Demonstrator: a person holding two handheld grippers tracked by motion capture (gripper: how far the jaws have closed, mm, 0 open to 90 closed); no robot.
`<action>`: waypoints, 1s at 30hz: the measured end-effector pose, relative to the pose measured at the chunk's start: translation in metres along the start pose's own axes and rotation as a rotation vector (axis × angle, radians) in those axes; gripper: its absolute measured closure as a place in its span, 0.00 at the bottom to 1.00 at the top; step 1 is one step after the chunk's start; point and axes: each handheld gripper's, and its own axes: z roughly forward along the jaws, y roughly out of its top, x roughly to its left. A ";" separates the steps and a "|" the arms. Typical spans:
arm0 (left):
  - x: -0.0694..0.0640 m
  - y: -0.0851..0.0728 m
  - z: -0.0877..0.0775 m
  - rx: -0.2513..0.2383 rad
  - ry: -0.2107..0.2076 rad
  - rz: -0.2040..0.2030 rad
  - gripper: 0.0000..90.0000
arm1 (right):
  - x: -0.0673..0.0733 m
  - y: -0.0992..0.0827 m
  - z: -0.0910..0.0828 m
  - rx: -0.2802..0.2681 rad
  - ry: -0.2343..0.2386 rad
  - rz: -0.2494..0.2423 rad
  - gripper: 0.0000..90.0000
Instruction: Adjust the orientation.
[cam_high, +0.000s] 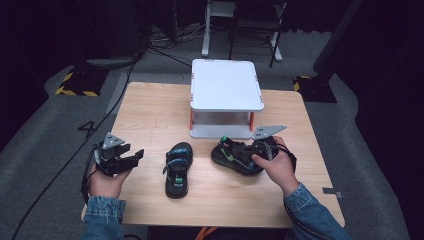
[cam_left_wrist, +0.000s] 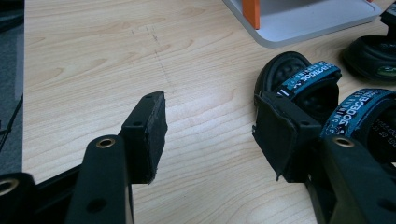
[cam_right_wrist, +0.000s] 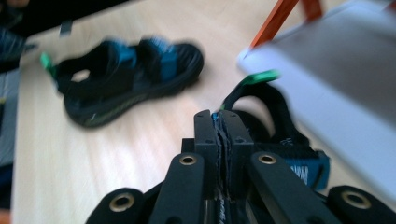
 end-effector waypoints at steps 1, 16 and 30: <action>0.000 0.000 0.000 -0.001 -0.002 -0.004 0.49 | 0.001 -0.001 0.001 0.027 0.008 -0.003 0.96; 0.002 -0.010 -0.007 -0.002 0.019 -0.027 0.49 | -0.014 0.004 0.017 -0.108 -0.047 0.106 0.58; 0.009 -0.028 -0.025 -0.003 0.053 -0.067 0.49 | -0.018 0.013 0.054 -0.082 -0.059 0.081 0.82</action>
